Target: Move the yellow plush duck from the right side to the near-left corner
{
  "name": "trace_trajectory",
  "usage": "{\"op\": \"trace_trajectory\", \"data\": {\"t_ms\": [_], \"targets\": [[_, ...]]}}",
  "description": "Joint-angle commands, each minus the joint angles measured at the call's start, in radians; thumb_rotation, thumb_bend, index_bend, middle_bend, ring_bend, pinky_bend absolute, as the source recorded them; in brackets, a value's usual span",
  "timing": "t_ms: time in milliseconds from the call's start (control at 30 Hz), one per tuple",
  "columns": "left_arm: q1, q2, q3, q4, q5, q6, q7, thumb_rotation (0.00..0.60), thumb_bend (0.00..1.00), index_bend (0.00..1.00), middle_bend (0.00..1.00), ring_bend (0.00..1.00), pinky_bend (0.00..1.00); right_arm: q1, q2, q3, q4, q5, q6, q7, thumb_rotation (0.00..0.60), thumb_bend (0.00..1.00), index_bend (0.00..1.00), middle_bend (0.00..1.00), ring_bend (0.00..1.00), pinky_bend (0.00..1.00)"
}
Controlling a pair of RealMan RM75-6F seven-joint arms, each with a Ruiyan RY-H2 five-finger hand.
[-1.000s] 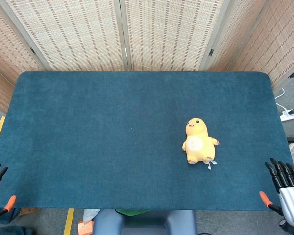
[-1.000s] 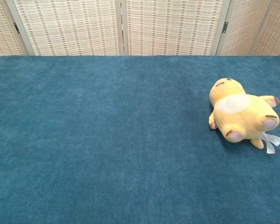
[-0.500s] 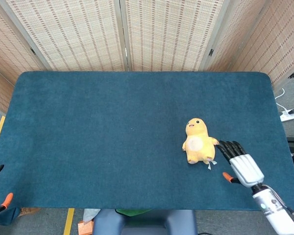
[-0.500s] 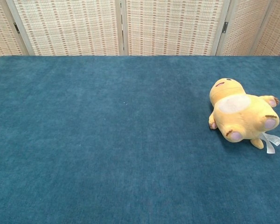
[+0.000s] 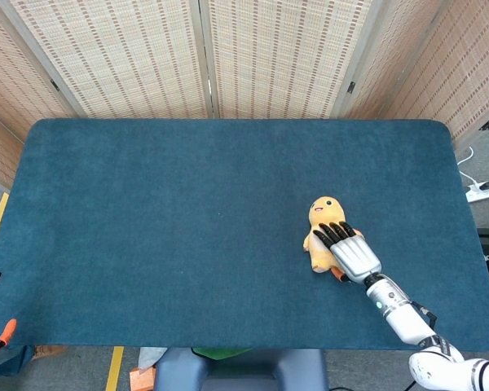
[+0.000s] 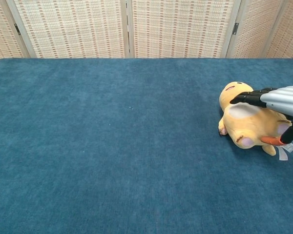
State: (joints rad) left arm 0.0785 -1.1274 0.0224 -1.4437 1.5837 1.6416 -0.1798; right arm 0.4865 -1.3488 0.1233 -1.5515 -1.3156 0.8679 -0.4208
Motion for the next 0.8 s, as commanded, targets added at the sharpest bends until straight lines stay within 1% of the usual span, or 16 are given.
{"op": "trace_trajectory", "data": {"t_ms": [33,67,100,133,200,233,300,367,433,533,600,800], "targets": [[0.000,0.001,-0.001,0.000,-0.002,-0.001,-0.002,0.600,0.35,0.02,0.00,0.00,0.15,0.003,-0.051,-0.005,0.037,0.010,0.062,-0.050,0.600,0.42,0.10,0.25,0.21,0.50],[0.001,0.001,-0.001,0.000,-0.003,0.000,-0.002,0.600,0.35,0.02,0.00,0.00,0.15,0.001,-0.064,-0.007,0.050,-0.005,0.085,-0.056,0.600,0.45,0.19,0.32,0.28,0.59],[0.001,0.001,-0.001,-0.001,-0.002,0.001,-0.002,0.600,0.35,0.02,0.00,0.00,0.15,-0.002,-0.081,-0.011,0.070,-0.025,0.114,-0.058,0.600,0.49,0.30,0.40,0.36,0.67],[0.001,0.001,-0.001,-0.001,-0.002,0.001,-0.001,0.600,0.34,0.02,0.00,0.00,0.15,-0.003,-0.092,-0.013,0.083,-0.042,0.133,-0.053,0.600,0.53,0.39,0.47,0.43,0.74],[0.002,0.001,0.000,-0.002,0.000,0.003,0.000,0.600,0.34,0.02,0.00,0.00,0.15,-0.003,-0.112,-0.018,0.111,-0.086,0.171,-0.029,0.600,0.60,0.50,0.56,0.52,0.82],[0.002,0.000,0.000,-0.002,0.001,0.004,0.001,0.600,0.34,0.02,0.00,0.00,0.15,0.000,-0.119,-0.025,0.124,-0.122,0.192,-0.004,0.600,0.63,0.53,0.59,0.55,0.84],[0.002,0.000,0.000,-0.003,0.001,0.004,0.002,0.600,0.34,0.02,0.00,0.00,0.15,0.008,-0.126,-0.037,0.140,-0.189,0.227,0.045,0.600,0.67,0.58,0.63,0.59,0.87],[0.003,0.001,0.000,-0.004,0.000,0.004,0.003,0.600,0.34,0.02,0.00,0.00,0.15,0.020,-0.132,-0.050,0.153,-0.273,0.278,0.087,0.600,0.68,0.60,0.65,0.61,0.89],[0.003,0.001,0.000,-0.005,0.001,0.004,0.003,0.600,0.34,0.02,0.00,0.00,0.15,0.035,-0.143,-0.060,0.160,-0.353,0.331,0.103,0.600,0.68,0.62,0.66,0.62,0.90],[0.003,0.002,0.001,-0.006,0.003,0.006,0.000,0.600,0.34,0.02,0.00,0.00,0.15,0.062,-0.167,-0.065,0.143,-0.429,0.369,0.107,0.600,0.68,0.63,0.66,0.62,0.91],[0.004,0.003,0.002,-0.007,0.006,0.007,-0.003,0.600,0.34,0.02,0.00,0.00,0.15,0.084,-0.184,-0.064,0.119,-0.447,0.356,0.106,0.600,0.68,0.63,0.66,0.62,0.91],[0.004,0.005,0.006,0.000,0.021,0.016,-0.018,0.600,0.34,0.03,0.00,0.00,0.15,0.158,-0.256,-0.062,0.057,-0.436,0.239,0.091,0.600,0.68,0.63,0.65,0.62,0.91]]}}
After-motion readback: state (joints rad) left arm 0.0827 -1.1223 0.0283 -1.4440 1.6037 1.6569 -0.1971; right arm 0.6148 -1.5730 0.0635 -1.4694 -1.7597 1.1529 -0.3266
